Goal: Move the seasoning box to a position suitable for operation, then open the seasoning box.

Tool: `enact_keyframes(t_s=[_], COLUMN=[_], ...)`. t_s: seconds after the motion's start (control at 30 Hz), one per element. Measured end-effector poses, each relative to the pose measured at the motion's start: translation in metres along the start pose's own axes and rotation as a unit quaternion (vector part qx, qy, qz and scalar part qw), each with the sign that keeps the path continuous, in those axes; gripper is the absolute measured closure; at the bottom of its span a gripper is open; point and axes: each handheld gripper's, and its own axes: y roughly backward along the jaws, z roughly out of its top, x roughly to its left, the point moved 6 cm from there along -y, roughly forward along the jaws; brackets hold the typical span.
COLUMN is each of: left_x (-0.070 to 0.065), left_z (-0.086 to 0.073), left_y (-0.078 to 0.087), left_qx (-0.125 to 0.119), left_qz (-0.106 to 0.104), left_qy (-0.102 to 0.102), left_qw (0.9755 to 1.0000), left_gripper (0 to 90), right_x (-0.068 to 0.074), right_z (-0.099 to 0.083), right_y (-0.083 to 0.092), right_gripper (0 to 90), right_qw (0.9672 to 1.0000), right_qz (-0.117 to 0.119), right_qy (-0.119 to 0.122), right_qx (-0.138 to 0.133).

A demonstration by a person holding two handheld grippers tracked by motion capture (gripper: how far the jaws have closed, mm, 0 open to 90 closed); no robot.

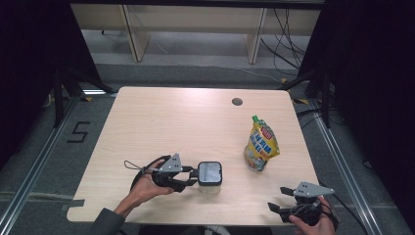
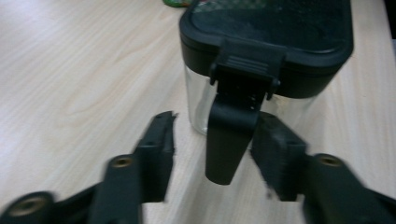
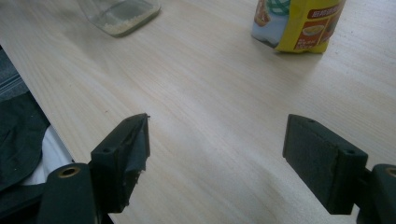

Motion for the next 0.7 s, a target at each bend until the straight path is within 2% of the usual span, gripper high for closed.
enact_keyframes(t_s=[0.07, 0.1, 0.13, 0.27, 0.37, 0.4, 0.5, 0.53, 0.57, 0.6, 0.63, 0.7], left_x=[-0.001, -0.001, -0.002, -0.005, -0.007, -0.008, -0.008, -0.008, -0.007, -0.008, -0.008, -0.008], left_z=[0.001, 0.001, 0.001, 0.005, 0.008, 0.009, 0.011, 0.012, 0.013, 0.015, 0.016, 0.019], left_y=[0.004, 0.007, 0.009, 0.017, 0.024, 0.026, 0.033, 0.035, 0.036, 0.038, 0.04, 0.042], left_qx=[0.0, 0.002, 0.0, -0.008, -0.005, -0.006, -0.003, -0.006, -0.01, -0.011, -0.012, -0.023], left_qz=[0.006, 0.009, 0.011, 0.014, 0.022, 0.024, 0.031, 0.031, 0.029, 0.029, 0.027, 0.029], left_qy=[0.011, 0.004, 0.005, 0.017, 0.019, 0.029, 0.039, 0.053, 0.049, 0.063, 0.057, 0.069], left_qw=[0.9999, 0.9999, 0.9999, 0.9997, 0.9996, 0.9993, 0.9988, 0.9981, 0.9983, 0.9975, 0.9979, 0.9969], left_gripper=[39.2, 37.5, 35.2, 28.0, 26.0, 25.3, 24.7, 24.3, 24.8, 26.1, 27.6, 31.1], right_x=[0.0, 0.0, 0.002, 0.002, 0.002, 0.001, 0.001, 0.001, 0.001, 0.003, 0.004, 0.005], right_z=[0.0, 0.0, 0.0, 0.0, 0.0, 0.0, 0.0, 0.001, 0.001, 0.0, -0.001, 0.0], right_y=[0.0, 0.0, 0.0, 0.0, -0.001, -0.001, -0.001, -0.001, -0.001, -0.001, 0.0, -0.001], right_gripper=[24.0, 24.0, 23.9, 24.0, 24.0, 23.9, 23.9, 24.0, 23.9, 23.9, 23.9, 23.9], right_qw=[1.0, 1.0, 1.0, 1.0, 1.0, 1.0, 1.0, 1.0, 1.0, 0.9999, 0.9999, 0.9999], right_qz=[0.004, 0.004, 0.003, 0.002, 0.0, 0.0, 0.0, 0.001, 0.002, 0.007, 0.003, 0.008], right_qy=[0.0, -0.001, -0.009, -0.009, -0.008, -0.001, 0.006, 0.006, 0.006, -0.007, -0.013, -0.011], right_qx=[0.001, 0.001, 0.002, 0.003, 0.003, 0.001, -0.001, -0.001, 0.0, 0.004, 0.007, 0.002])
